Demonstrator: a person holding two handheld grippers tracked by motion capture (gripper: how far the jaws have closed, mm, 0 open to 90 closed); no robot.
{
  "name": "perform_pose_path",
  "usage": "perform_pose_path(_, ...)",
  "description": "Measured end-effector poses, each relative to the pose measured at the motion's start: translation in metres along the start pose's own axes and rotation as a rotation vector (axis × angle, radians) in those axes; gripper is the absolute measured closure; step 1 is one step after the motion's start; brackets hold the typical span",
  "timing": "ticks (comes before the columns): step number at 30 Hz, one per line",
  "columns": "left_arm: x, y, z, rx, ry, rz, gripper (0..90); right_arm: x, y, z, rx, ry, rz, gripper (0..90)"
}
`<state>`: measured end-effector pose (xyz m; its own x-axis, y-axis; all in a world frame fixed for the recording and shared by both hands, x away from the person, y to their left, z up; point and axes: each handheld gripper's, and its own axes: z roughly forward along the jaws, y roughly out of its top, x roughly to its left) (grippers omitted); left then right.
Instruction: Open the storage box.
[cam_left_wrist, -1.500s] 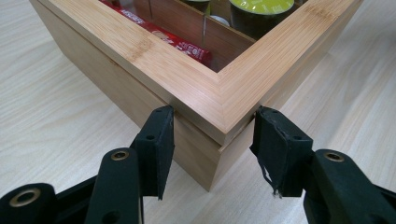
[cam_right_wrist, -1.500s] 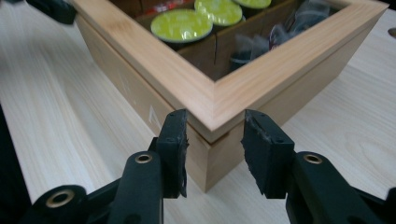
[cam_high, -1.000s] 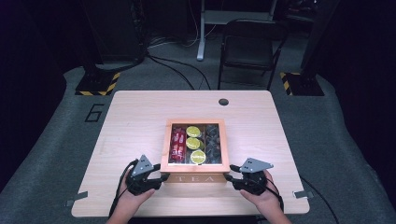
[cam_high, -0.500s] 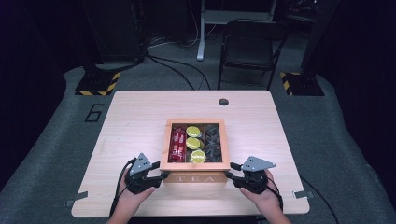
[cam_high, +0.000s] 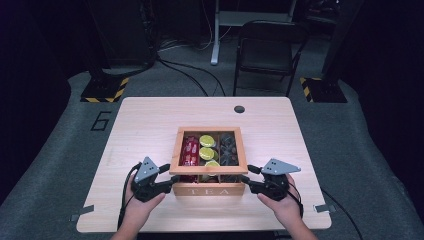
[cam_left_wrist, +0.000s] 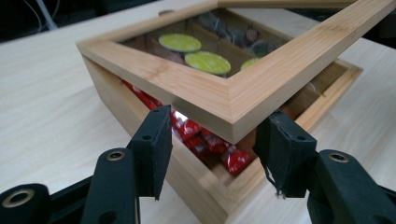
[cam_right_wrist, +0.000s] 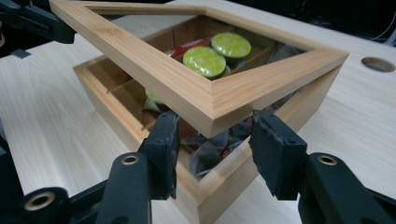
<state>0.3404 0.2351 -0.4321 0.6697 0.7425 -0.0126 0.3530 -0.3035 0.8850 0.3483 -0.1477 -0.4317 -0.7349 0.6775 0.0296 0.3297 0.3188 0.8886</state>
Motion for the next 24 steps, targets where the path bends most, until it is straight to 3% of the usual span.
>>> perform_pose_path(7, 0.009, 0.017, -0.004, -0.003, -0.022, 0.004, 46.8, 0.001, 0.023, -0.004, 0.017, -0.047, -0.051, 51.9)
perform_pose_path(12, 0.012, 0.031, -0.006, -0.01, -0.018, 0.009, 46.9, -0.006, 0.035, -0.006, 0.006, -0.02, -0.006, 51.8)
perform_pose_path(18, 0.018, 0.046, -0.007, -0.012, -0.023, 0.005, 47.1, -0.012, 0.05, -0.006, -0.002, -0.028, -0.022, 51.7)
perform_pose_path(24, 0.022, 0.059, -0.008, -0.024, -0.016, 0.007, 47.9, -0.019, 0.063, -0.007, -0.009, -0.01, 0.023, 51.7)
